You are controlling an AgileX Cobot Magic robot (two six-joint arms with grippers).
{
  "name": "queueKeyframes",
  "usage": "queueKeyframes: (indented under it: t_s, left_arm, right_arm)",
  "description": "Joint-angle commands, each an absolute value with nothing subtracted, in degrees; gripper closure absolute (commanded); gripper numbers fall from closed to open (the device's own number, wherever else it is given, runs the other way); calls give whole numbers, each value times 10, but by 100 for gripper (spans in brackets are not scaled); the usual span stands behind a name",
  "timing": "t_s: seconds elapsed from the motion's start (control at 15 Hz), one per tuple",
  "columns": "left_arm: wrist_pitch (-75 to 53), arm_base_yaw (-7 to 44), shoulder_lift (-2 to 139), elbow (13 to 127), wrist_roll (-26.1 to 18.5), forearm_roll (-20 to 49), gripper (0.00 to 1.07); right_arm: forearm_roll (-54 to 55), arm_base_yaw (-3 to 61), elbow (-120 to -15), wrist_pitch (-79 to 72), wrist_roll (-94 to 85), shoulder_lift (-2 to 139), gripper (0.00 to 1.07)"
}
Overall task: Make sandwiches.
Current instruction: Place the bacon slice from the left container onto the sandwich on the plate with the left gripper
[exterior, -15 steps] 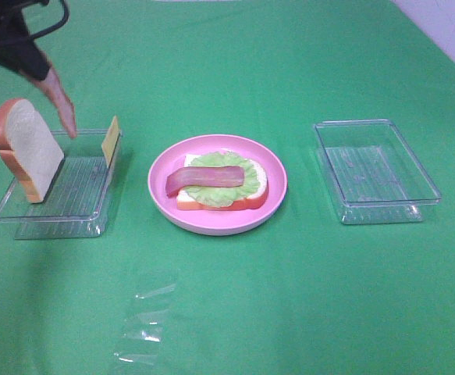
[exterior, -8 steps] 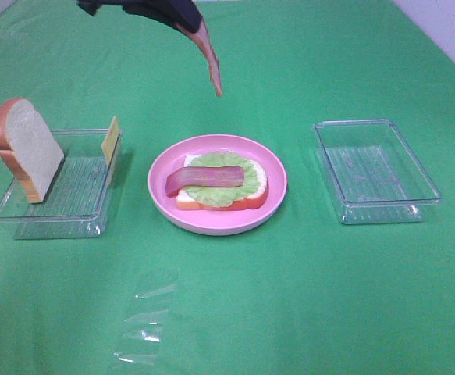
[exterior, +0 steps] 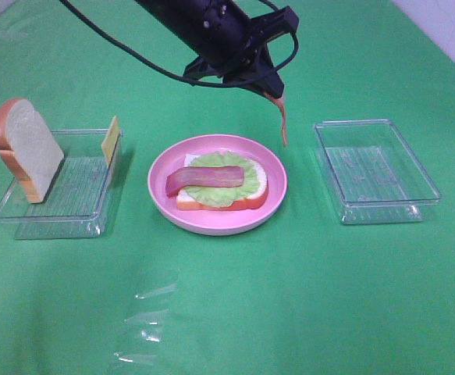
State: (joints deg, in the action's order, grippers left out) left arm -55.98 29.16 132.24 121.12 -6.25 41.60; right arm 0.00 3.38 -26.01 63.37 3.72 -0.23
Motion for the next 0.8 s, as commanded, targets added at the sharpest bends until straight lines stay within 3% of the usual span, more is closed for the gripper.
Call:
queueKeyframes:
  t_s: [0.07,0.47,0.8]
  left_arm:
    - [-538,299,1343,1215,-63,432,107]
    - [-572,300,1370,1215,-62,418,107]
    - [-644,300,1372,1215,-44,298,107]
  right_arm:
    - [0,30,-260,630,33,-17,9]
    - [0,30,-260,630,33,-17,9]
    - [0,30,-260,630,33,-17,9]
